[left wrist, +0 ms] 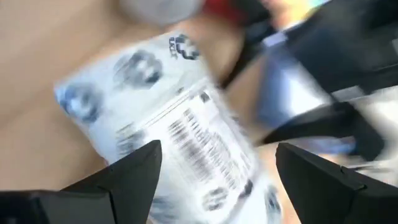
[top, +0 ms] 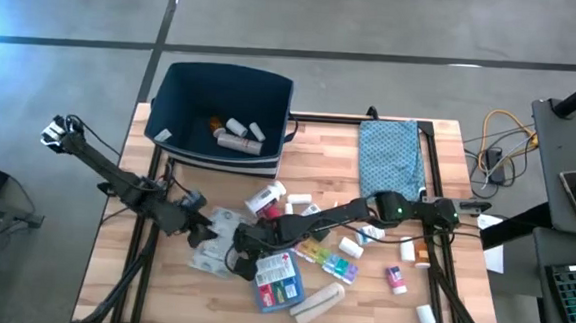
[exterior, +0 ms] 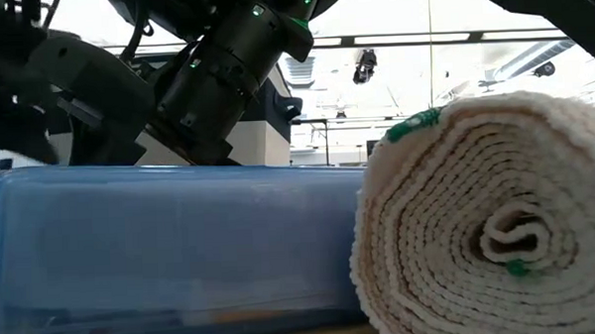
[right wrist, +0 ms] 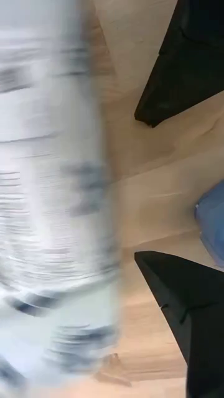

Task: Pick & place medical supplies in basket/bin
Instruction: Put the medical supply bag into the blue bin

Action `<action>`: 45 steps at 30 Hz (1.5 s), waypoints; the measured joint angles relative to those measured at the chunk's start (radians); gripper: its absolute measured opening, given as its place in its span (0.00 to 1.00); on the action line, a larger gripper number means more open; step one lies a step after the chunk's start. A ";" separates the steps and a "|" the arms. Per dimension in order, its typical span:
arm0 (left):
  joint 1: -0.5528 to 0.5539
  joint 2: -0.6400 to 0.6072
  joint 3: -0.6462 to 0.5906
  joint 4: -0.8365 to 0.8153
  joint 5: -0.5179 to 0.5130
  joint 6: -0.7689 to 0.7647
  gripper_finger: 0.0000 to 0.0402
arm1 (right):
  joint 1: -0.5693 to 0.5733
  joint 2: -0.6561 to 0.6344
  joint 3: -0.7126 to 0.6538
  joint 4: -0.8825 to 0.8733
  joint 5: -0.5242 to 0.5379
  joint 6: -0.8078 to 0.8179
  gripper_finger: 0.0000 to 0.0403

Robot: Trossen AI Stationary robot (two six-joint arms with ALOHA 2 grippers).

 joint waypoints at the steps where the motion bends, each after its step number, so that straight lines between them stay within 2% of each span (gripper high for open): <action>1: 0.000 0.004 0.025 -0.084 0.004 -0.003 0.73 | 0.000 0.000 0.000 0.002 0.009 0.000 0.86; 3: 0.000 0.005 0.075 -0.260 0.004 -0.027 0.73 | 0.000 0.000 0.000 0.003 0.016 0.000 0.86; 7: 0.000 0.006 0.132 -0.481 0.001 -0.084 0.73 | 0.000 -0.005 0.012 -0.003 0.038 0.015 0.85; 9: 0.000 0.001 0.138 -0.519 0.006 -0.140 0.73 | 0.004 -0.006 0.042 -0.015 0.057 -0.013 0.84; 15: -0.001 -0.005 0.123 -0.507 0.017 -0.178 0.73 | 0.003 -0.017 0.167 -0.026 0.173 -0.114 0.81; 20: -0.001 0.018 0.123 -0.507 0.016 -0.189 0.73 | -0.008 -0.031 0.231 0.014 0.132 -0.115 0.80; 31: 0.000 0.034 0.121 -0.507 0.016 -0.192 0.73 | -0.040 0.013 0.129 0.130 0.055 -0.081 0.56; 45: 0.000 0.060 0.121 -0.508 0.024 -0.193 0.73 | -0.045 0.007 0.061 0.123 0.050 -0.033 0.53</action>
